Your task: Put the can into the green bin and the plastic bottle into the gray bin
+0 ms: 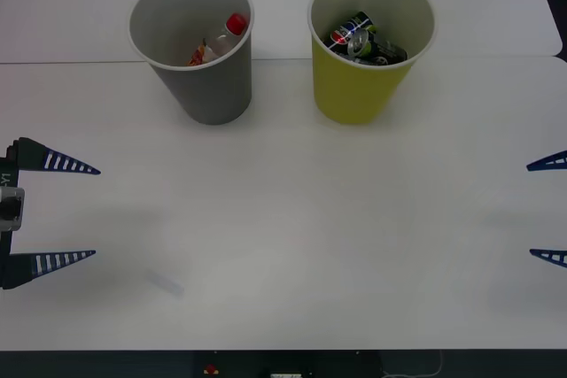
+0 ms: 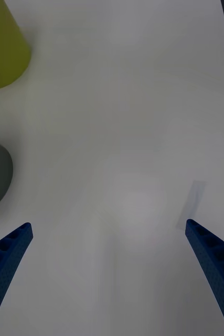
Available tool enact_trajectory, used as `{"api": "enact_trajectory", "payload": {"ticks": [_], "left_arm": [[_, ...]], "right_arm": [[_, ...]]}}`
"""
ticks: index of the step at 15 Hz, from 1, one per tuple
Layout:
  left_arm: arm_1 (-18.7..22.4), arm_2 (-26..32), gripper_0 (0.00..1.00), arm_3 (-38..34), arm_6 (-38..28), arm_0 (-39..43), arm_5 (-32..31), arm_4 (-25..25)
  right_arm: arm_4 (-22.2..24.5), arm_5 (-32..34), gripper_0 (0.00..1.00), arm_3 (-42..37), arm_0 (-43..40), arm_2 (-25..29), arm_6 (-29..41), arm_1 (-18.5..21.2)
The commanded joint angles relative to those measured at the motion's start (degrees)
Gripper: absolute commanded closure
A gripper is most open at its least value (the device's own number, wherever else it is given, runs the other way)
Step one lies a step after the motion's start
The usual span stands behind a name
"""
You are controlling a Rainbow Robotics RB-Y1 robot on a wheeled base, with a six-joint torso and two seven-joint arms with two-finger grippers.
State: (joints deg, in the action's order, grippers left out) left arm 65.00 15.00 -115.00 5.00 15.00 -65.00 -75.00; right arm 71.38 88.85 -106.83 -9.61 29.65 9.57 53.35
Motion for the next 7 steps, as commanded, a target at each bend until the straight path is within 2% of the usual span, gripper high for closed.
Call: {"api": "enact_trajectory", "payload": {"ticks": [1, 7], "left_arm": [[0.00, 0.00, 0.00, 0.00, 0.00, 0.00, 0.00, 0.00], [0.00, 0.00, 0.00, 0.00, 0.00, 0.00, 0.00, 0.00]], "right_arm": [[-0.89, 0.09, 0.00, 1.54, 0.20, -0.56, -2.10, 0.00], [-1.33, 0.09, 0.00, 1.54, 0.82, -1.09, -1.84, 0.00]]}}
